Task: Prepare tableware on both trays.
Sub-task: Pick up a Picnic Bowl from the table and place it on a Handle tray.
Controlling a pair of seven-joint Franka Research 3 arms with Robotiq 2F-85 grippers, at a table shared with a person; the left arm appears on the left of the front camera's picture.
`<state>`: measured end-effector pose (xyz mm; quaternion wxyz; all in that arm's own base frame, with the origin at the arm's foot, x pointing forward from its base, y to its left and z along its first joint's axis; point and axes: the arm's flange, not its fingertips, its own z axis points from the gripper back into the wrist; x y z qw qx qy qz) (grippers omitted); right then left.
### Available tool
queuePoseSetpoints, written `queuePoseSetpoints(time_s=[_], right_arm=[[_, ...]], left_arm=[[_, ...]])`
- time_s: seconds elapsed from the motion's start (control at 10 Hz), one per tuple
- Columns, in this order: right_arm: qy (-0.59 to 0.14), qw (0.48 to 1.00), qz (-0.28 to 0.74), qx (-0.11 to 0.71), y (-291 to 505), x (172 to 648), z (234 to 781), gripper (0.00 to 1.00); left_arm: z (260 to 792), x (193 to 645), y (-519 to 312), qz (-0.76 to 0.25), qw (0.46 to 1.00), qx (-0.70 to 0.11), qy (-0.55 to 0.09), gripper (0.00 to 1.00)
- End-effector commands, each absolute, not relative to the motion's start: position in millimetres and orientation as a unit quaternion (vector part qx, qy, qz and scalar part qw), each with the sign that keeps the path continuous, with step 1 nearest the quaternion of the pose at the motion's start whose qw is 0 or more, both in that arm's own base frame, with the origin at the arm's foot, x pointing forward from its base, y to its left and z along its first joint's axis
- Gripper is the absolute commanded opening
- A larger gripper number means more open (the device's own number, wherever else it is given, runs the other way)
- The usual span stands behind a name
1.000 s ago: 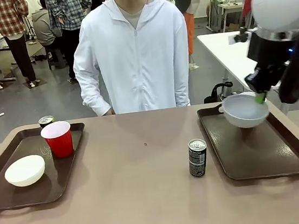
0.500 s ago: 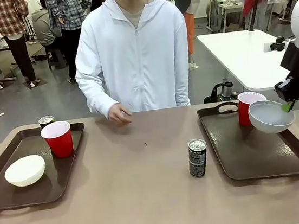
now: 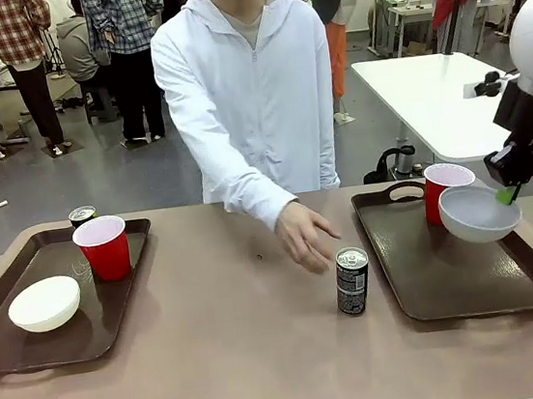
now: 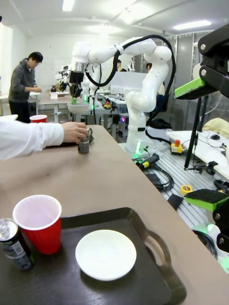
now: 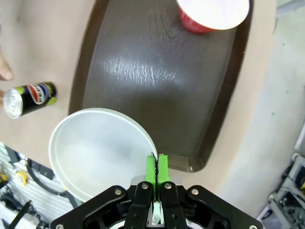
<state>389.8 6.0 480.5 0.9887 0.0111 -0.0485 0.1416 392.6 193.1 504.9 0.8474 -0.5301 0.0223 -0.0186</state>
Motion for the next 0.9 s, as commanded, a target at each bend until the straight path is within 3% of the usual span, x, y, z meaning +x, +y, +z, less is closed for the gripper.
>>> queuePoseSetpoints(time_s=[0.0, 0.8], right_arm=[[-0.031, 0.987, 0.152, 0.033, 8, 408, 436, 0.02], [-0.041, 0.986, 0.155, 0.044, 9, 433, 363, 0.02]], left_arm=[[509, 393, 193, -0.013, 0.844, -0.536, 0.022, 1.0], [509, 393, 193, -0.013, 0.844, -0.536, 0.022, 1.0]])
